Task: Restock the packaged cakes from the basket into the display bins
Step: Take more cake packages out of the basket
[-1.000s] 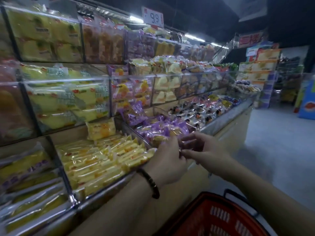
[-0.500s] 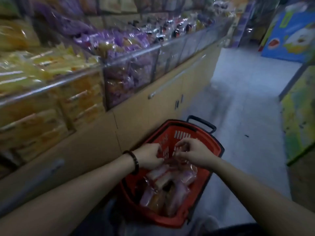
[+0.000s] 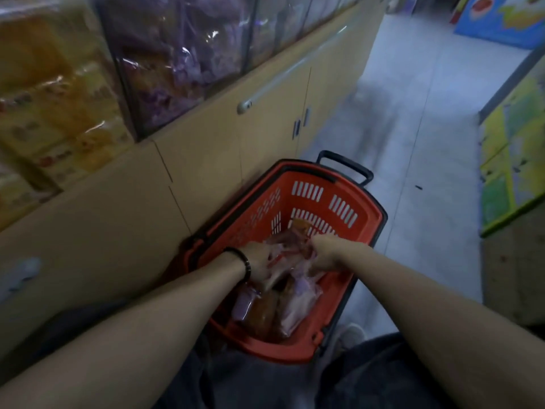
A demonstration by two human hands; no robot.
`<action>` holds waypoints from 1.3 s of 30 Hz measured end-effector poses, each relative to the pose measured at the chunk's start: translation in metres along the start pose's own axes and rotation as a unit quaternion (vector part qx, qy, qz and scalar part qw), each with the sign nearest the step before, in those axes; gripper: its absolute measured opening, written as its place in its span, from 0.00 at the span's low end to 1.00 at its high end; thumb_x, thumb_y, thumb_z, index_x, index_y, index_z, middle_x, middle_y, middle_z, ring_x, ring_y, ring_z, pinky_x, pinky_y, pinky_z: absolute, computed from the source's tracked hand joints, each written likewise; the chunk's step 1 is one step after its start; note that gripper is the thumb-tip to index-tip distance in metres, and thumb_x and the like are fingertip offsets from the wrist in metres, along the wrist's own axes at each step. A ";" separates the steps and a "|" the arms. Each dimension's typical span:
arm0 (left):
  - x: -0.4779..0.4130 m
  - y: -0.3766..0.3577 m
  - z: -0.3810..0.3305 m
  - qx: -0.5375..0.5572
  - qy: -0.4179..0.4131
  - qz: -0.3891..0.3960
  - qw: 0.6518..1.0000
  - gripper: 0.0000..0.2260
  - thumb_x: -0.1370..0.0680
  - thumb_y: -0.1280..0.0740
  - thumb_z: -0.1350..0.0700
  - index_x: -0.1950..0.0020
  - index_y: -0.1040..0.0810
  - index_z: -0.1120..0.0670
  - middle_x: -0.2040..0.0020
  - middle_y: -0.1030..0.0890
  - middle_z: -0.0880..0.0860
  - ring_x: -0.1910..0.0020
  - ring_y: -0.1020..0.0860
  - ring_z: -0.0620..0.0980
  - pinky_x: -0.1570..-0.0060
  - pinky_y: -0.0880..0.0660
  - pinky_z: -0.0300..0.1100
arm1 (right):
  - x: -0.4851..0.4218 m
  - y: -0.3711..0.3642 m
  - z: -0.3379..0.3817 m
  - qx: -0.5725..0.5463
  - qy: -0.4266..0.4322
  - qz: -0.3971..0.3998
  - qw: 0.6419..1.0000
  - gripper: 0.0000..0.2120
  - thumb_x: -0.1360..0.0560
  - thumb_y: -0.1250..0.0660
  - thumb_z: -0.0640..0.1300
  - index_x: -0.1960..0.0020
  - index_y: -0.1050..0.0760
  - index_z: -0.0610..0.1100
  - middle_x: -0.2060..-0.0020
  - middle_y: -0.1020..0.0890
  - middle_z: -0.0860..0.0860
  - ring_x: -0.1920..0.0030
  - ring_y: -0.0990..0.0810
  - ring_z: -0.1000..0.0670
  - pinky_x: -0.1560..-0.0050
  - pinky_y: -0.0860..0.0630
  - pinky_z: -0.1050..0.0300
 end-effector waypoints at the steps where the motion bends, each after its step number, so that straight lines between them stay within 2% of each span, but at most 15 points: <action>1: -0.005 -0.009 0.007 -0.014 0.003 0.009 1.000 0.22 0.24 0.28 0.50 0.31 0.24 0.52 0.34 0.19 0.59 0.36 0.21 0.62 0.41 0.25 0.45 | -0.006 -0.005 0.004 0.031 0.000 0.016 0.999 0.28 0.33 0.19 0.58 0.38 0.19 0.46 0.41 0.16 0.45 0.42 0.18 0.42 0.41 0.19 0.50; 3: -0.009 -0.026 0.019 -0.043 0.013 0.036 0.998 0.33 0.27 0.25 0.43 0.25 0.32 0.44 0.28 0.23 0.57 0.30 0.26 0.64 0.31 0.28 0.50 | -0.012 -0.021 0.009 0.090 0.010 0.055 0.994 0.33 0.37 0.17 0.59 0.35 0.20 0.49 0.39 0.17 0.46 0.41 0.18 0.42 0.38 0.20 0.49; 4: -0.010 -0.034 0.023 -0.047 0.020 0.049 0.997 0.33 0.27 0.25 0.41 0.25 0.32 0.42 0.27 0.24 0.57 0.29 0.28 0.65 0.29 0.30 0.51 | -0.013 -0.033 0.011 0.116 0.015 0.085 0.989 0.35 0.37 0.17 0.59 0.33 0.21 0.51 0.36 0.18 0.48 0.39 0.20 0.43 0.35 0.22 0.48; 6: -0.010 -0.046 0.027 -0.029 0.031 0.062 0.997 0.25 0.24 0.28 0.43 0.29 0.27 0.44 0.24 0.29 0.57 0.28 0.32 0.65 0.29 0.32 0.50 | -0.014 -0.053 0.014 0.171 0.020 0.122 0.978 0.37 0.33 0.20 0.61 0.28 0.25 0.53 0.32 0.22 0.52 0.33 0.24 0.43 0.30 0.27 0.45; 8: -0.011 -0.050 0.032 -0.013 0.041 0.056 0.998 0.26 0.23 0.29 0.43 0.27 0.29 0.46 0.24 0.33 0.59 0.27 0.32 0.64 0.29 0.33 0.48 | -0.020 -0.064 0.017 0.195 0.028 0.129 0.972 0.35 0.29 0.23 0.61 0.26 0.26 0.50 0.31 0.23 0.50 0.32 0.24 0.42 0.32 0.25 0.44; 12: -0.008 -0.048 0.046 -0.009 0.080 0.052 0.995 0.38 0.26 0.26 0.38 0.20 0.39 0.40 0.23 0.40 0.61 0.23 0.36 0.66 0.25 0.35 0.54 | -0.025 -0.068 0.022 0.205 0.045 0.149 0.966 0.45 0.33 0.22 0.67 0.24 0.28 0.44 0.30 0.24 0.46 0.31 0.25 0.40 0.32 0.26 0.45; 17: -0.010 -0.066 0.051 0.035 0.082 0.083 0.993 0.41 0.24 0.27 0.41 0.17 0.47 0.37 0.21 0.42 0.61 0.22 0.36 0.66 0.24 0.35 0.53 | -0.028 -0.070 0.019 0.147 0.065 0.125 0.979 0.35 0.31 0.19 0.59 0.30 0.24 0.44 0.36 0.20 0.46 0.37 0.21 0.41 0.37 0.22 0.48; 20: -0.018 -0.078 0.053 0.046 0.088 0.075 0.992 0.44 0.25 0.24 0.44 0.18 0.49 0.35 0.21 0.43 0.62 0.23 0.35 0.66 0.25 0.33 0.54 | -0.030 -0.058 0.015 0.076 0.058 0.104 0.990 0.30 0.29 0.23 0.62 0.34 0.21 0.45 0.43 0.18 0.47 0.41 0.19 0.42 0.41 0.20 0.49; 23: -0.028 -0.079 0.050 0.056 0.096 0.034 0.993 0.46 0.25 0.26 0.43 0.18 0.54 0.35 0.17 0.47 0.57 0.20 0.40 0.63 0.22 0.37 0.56 | -0.031 -0.030 0.008 0.020 0.045 0.052 0.997 0.28 0.28 0.28 0.67 0.41 0.18 0.45 0.48 0.16 0.46 0.49 0.19 0.44 0.51 0.23 0.53; 26: -0.038 -0.085 0.046 0.069 0.120 -0.002 0.990 0.40 0.21 0.29 0.47 0.15 0.49 0.44 0.16 0.47 0.55 0.19 0.41 0.61 0.22 0.39 0.56 | -0.026 -0.002 0.001 0.014 0.038 0.009 0.999 0.25 0.25 0.33 0.68 0.55 0.20 0.45 0.56 0.20 0.46 0.54 0.23 0.43 0.54 0.28 0.54; 29: -0.042 -0.086 0.051 0.088 0.146 -0.052 0.984 0.31 0.18 0.37 0.45 0.17 0.44 0.46 0.17 0.41 0.55 0.22 0.35 0.60 0.27 0.36 0.53 | -0.021 0.020 -0.009 -0.025 0.015 -0.037 0.999 0.26 0.21 0.36 0.66 0.62 0.26 0.44 0.61 0.24 0.46 0.54 0.24 0.43 0.55 0.31 0.54; 31: -0.043 -0.082 0.048 0.108 0.137 -0.065 0.983 0.33 0.22 0.29 0.51 0.19 0.38 0.48 0.20 0.37 0.57 0.25 0.32 0.62 0.28 0.32 0.53 | -0.021 0.029 -0.016 -0.066 0.000 -0.056 0.996 0.27 0.20 0.38 0.67 0.64 0.27 0.45 0.61 0.20 0.46 0.54 0.20 0.44 0.55 0.26 0.53; 34: -0.047 -0.068 0.040 0.101 0.109 -0.087 0.985 0.30 0.25 0.26 0.60 0.23 0.30 0.54 0.24 0.32 0.59 0.28 0.29 0.61 0.30 0.29 0.50 | -0.021 0.035 -0.027 -0.157 -0.001 -0.050 0.986 0.33 0.22 0.38 0.72 0.62 0.19 0.42 0.65 0.14 0.45 0.59 0.14 0.43 0.53 0.17 0.49; 37: -0.046 -0.054 0.035 0.104 0.096 -0.121 0.983 0.24 0.24 0.30 0.55 0.28 0.23 0.52 0.29 0.24 0.57 0.31 0.26 0.57 0.28 0.31 0.45 | -0.015 0.043 -0.032 -0.269 0.022 -0.063 0.961 0.35 0.24 0.37 0.73 0.59 0.17 0.40 0.67 0.14 0.42 0.65 0.13 0.43 0.60 0.14 0.48; 39: -0.044 -0.040 0.031 0.136 0.095 -0.145 0.975 0.20 0.23 0.33 0.55 0.31 0.19 0.52 0.35 0.20 0.58 0.35 0.23 0.58 0.30 0.30 0.44 | -0.011 0.050 -0.037 -0.353 0.037 -0.082 0.931 0.32 0.22 0.37 0.69 0.51 0.17 0.39 0.64 0.14 0.40 0.64 0.12 0.41 0.63 0.14 0.47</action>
Point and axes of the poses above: each hand's wrist, its own x-axis away from the middle knuckle, its own y-axis out of the back of the hand, z = x × y, the point moved 7 cm from there along -x, towards the middle knuckle
